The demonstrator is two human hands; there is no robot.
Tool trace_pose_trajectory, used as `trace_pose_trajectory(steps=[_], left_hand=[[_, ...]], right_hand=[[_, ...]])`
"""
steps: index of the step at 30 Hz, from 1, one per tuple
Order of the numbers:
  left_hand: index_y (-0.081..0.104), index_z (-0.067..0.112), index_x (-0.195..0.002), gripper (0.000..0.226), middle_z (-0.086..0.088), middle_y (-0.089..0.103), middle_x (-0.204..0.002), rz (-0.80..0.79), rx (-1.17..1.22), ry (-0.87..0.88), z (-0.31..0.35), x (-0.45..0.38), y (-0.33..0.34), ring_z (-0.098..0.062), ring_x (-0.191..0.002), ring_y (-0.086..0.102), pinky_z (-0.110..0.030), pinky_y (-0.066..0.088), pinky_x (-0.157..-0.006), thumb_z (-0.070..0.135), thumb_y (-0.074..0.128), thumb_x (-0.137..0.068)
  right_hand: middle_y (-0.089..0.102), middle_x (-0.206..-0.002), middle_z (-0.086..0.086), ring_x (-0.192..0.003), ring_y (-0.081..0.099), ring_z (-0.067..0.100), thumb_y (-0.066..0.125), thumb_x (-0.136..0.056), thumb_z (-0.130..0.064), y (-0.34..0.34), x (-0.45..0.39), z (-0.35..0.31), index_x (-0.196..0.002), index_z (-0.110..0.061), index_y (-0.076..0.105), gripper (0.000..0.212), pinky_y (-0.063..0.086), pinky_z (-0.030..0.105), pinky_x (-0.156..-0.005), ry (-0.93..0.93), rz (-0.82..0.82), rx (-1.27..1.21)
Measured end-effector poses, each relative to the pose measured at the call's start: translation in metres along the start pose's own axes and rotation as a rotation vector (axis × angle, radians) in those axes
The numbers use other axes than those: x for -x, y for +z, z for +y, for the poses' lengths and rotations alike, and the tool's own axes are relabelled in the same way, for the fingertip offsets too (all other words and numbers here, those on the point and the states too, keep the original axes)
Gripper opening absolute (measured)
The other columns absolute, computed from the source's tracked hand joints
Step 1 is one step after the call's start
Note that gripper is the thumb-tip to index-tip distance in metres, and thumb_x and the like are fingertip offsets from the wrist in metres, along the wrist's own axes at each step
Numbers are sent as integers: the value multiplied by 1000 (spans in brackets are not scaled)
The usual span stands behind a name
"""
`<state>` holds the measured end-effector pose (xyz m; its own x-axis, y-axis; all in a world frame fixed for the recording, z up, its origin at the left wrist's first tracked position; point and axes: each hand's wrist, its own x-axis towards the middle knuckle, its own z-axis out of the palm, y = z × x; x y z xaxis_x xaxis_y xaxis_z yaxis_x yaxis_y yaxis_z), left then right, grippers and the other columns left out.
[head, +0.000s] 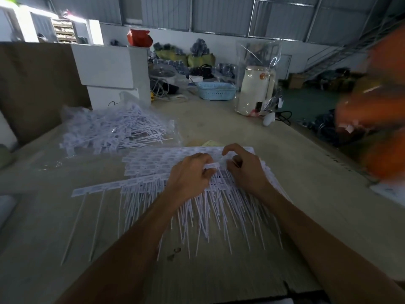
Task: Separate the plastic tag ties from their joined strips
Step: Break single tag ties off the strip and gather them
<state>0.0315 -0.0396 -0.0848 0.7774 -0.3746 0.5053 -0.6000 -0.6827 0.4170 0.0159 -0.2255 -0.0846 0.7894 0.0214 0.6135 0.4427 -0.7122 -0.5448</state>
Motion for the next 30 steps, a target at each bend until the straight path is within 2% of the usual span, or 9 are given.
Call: trace_pose_trajectory(steps=[4,8,12,14,17,21,23,25,30], left_hand=[[66,25,-103,13,6,68,-104,5,37,63,5,1,2,-18,-97,63,-34,52,-75,33,57,-97],[64,23,-115,23,2,67,-114,93,6,133,10,-1,5,-20,-103,59,-28,41,-75,34,61,-95],[63,23,-118,25,1,66,-116,86,32,129,12,-3,0,-22,-107,59,-37,51,-83,30,61,-94],[62,22,-114,21,-1,68,-106,75,123,112,13,-2,-2,-21,-97,62,-41,53,-78,27,63,-93],[59,18,-109,20,2,70,-93,26,325,81,12,-2,-5,-11,-84,66,-31,53,-70,24,69,-92],[61,23,-114,24,7,72,-94,-113,524,14,3,-5,-19,-3,-87,67,-21,53,-76,25,70,-92],[65,24,-115,26,6,71,-101,-136,357,42,-8,-6,-24,-6,-93,66,-27,53,-85,27,71,-90],[70,23,-107,19,5,70,-98,-120,155,81,-16,-4,-26,-11,-90,65,-36,52,-82,31,72,-89],[68,29,-101,15,11,63,-94,-58,-10,172,-15,-1,-30,-14,-87,59,-38,53,-75,40,65,-91]], right_hand=[[63,-67,4,-50,45,6,55,-88,3,-34,-12,14,-84,-19,65,24,36,21,-51,206,163,-37],[57,-61,-2,-50,47,13,53,-101,-9,-46,-8,4,-94,-18,68,19,41,25,-44,300,-61,-386],[60,-73,13,-57,53,23,50,-104,-29,-25,-1,-11,-100,1,67,35,44,25,-48,306,-323,-405],[55,-70,11,-57,52,16,54,-100,-36,-18,2,-14,-96,6,65,43,42,20,-50,275,-393,-362],[50,-71,13,-58,48,15,63,-89,-40,-21,4,-14,-95,14,61,55,41,22,-52,339,-415,-485],[48,-63,5,-53,46,13,65,-94,-22,-31,-1,-13,-87,0,66,24,44,24,-49,422,-366,-555],[47,-63,5,-50,43,12,64,-96,-15,-28,-1,-12,-89,0,64,17,41,24,-47,445,-329,-596],[45,-62,5,-49,41,12,64,-96,-16,-22,0,-12,-92,0,63,16,38,23,-46,473,-304,-653],[54,-70,12,-55,48,18,71,-88,-35,-13,3,-7,-88,0,67,36,41,28,-49,505,-285,-673]])
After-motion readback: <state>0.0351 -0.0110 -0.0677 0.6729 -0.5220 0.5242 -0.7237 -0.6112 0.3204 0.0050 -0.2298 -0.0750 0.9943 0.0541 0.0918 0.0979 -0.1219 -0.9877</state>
